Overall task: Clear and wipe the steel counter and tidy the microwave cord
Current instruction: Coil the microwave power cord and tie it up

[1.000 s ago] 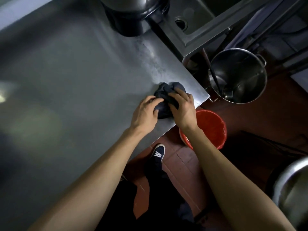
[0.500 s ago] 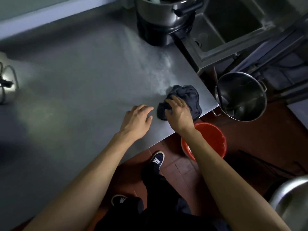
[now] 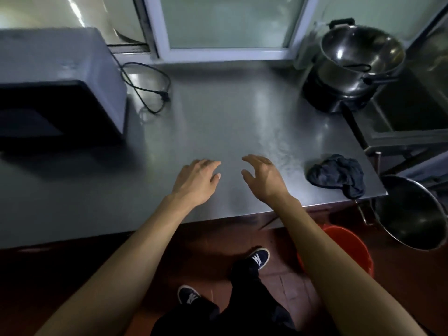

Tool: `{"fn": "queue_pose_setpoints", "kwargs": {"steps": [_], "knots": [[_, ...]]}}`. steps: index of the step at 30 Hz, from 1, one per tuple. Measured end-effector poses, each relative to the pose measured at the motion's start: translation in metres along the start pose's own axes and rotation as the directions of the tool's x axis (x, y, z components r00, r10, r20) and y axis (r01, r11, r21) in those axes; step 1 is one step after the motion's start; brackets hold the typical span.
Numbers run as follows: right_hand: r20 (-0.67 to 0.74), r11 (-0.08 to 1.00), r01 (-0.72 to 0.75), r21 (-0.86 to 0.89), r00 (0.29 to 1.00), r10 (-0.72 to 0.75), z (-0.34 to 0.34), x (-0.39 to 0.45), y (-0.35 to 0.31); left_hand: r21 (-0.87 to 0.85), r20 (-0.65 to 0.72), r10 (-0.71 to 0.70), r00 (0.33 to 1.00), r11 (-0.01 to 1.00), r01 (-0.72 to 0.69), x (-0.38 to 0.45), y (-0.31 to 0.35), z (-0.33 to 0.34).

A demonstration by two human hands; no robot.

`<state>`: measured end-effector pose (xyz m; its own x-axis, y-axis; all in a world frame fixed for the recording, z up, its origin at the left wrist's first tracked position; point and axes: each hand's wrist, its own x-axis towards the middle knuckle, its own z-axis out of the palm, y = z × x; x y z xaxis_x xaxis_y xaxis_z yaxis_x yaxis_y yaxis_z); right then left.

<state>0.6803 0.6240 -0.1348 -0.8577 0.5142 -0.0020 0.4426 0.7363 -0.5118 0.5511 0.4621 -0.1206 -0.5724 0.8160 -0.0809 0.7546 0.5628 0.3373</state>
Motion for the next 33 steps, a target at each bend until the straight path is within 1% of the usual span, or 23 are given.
{"fn": "queue_pose_setpoints", "kwargs": {"steps": [7, 15, 18, 25, 28, 33], "knots": [[0.083, 0.988, 0.154, -0.018, 0.985, -0.152, 0.024, -0.014, -0.094, -0.04, -0.097, -0.108, 0.989, 0.994, 0.105, -0.077, -0.061, -0.047], [0.178, 0.967, 0.254, -0.029, 0.953, -0.245, 0.045, -0.006, -0.144, -0.13, -0.153, -0.217, 0.964, 0.971, 0.198, -0.115, -0.099, -0.064], [0.2, 0.967, 0.253, -0.011, 0.949, -0.245, 0.051, 0.007, -0.152, -0.166, -0.153, -0.26, 0.953, 0.958, 0.235, -0.117, -0.112, -0.067], [0.252, 0.979, 0.196, 0.046, 0.946, -0.202, 0.073, 0.044, -0.149, -0.189, -0.095, -0.311, 0.946, 0.938, 0.289, -0.097, -0.145, -0.056], [0.276, 0.984, 0.166, 0.068, 0.945, -0.178, 0.083, 0.067, -0.141, -0.185, -0.059, -0.321, 0.945, 0.934, 0.306, -0.072, -0.156, -0.049], [0.296, 0.988, 0.103, 0.119, 0.946, -0.134, 0.096, 0.115, -0.12, -0.193, 0.009, -0.321, 0.947, 0.929, 0.317, -0.009, -0.166, -0.044]]}}
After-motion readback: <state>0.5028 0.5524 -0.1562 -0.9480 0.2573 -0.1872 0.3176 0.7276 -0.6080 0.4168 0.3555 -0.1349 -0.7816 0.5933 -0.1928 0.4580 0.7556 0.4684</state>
